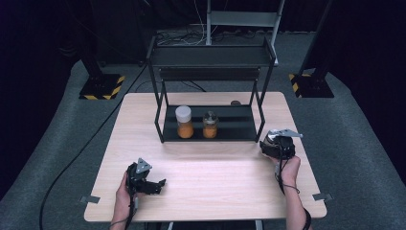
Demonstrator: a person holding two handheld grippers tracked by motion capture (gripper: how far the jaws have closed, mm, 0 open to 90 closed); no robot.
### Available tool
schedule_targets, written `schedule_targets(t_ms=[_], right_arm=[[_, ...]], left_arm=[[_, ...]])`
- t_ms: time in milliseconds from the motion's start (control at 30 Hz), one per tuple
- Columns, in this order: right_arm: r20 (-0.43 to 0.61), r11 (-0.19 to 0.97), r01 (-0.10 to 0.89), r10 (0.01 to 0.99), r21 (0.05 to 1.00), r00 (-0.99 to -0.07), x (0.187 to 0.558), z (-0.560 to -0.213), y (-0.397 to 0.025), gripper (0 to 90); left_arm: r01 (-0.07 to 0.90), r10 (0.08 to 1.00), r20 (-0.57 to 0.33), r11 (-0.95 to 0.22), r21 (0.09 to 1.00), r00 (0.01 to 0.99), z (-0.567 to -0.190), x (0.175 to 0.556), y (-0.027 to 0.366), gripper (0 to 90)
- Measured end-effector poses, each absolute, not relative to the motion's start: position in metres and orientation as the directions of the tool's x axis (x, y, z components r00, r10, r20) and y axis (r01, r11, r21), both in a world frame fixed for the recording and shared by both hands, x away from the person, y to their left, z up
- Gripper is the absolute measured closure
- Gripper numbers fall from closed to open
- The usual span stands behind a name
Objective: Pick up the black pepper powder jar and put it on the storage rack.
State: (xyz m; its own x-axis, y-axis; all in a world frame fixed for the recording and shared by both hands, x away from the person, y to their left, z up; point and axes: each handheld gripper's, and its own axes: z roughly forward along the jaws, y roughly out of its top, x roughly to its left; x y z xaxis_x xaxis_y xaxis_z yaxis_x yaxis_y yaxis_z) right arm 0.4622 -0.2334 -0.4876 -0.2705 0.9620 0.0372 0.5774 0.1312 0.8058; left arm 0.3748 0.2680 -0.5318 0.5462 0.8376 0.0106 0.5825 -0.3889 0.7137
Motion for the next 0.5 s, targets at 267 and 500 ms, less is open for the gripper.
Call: schedule_targets(t_ms=[267, 500], right_arm=[[0.022, 0.151, 0.573, 0.959, 0.805, -0.284, 0.4612, -0.4844, -0.2311, 29.9], [0.006, 0.170, 0.563, 0.955, 0.809, -0.298, 0.4620, -0.4812, -0.2269, 29.9]], left_arm=[[0.582, 0.838, 0.012, -0.389, 0.714, 0.546, -0.5318, 0.3747, 0.2679, 0.4], [0.583, 0.838, 0.011, -0.389, 0.713, 0.546, -0.5318, 0.3749, 0.2681, 0.3]])
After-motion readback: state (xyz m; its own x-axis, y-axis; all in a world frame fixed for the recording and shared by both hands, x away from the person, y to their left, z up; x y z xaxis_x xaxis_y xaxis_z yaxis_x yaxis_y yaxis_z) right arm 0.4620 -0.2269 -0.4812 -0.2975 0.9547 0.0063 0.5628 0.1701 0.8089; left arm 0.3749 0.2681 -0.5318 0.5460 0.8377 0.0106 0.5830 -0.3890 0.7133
